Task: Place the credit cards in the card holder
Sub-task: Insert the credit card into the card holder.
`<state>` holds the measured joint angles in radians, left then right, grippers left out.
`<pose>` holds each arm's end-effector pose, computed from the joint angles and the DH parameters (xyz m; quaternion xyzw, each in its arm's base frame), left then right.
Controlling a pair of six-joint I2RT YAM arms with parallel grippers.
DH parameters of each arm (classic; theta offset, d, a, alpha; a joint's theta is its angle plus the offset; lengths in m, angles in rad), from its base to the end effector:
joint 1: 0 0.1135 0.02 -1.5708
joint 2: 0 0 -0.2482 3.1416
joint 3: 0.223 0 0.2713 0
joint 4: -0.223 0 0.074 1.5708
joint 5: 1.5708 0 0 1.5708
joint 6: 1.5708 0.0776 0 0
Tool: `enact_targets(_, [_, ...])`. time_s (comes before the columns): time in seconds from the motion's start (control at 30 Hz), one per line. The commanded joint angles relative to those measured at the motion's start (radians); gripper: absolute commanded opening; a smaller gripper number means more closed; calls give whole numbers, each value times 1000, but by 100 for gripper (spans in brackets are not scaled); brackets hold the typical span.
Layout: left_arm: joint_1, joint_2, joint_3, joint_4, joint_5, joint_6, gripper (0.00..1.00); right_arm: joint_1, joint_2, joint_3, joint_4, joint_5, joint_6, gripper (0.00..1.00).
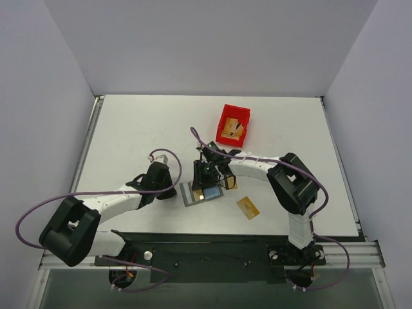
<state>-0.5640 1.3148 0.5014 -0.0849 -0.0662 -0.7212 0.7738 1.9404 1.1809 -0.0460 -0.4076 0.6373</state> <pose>0.2367 -0.1437 0.0841 -0.0850 0.9397 -0.1726 0.2827 0.2957 0.3319 0.1015 -0.1373 0.9012 0.3800 0.1566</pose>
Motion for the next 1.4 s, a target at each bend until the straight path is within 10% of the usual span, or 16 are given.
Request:
enact_targets(0.0, [-5, 31, 5, -16, 12, 11, 3, -1, -63, 23, -64, 35, -25, 32])
enact_targets(0.57, [-4, 31, 6, -6, 25, 17, 3, -1, -126, 97, -227, 222, -133, 32])
enact_targets(0.87, [-5, -6, 20, -3, 39, 34, 2, -5, -84, 91, -247, 234, -139, 7])
enact_targets(1.37, [-46, -152, 107, 111, 200, 106, 3, -14, -47, 45, -193, 182, -111, 2])
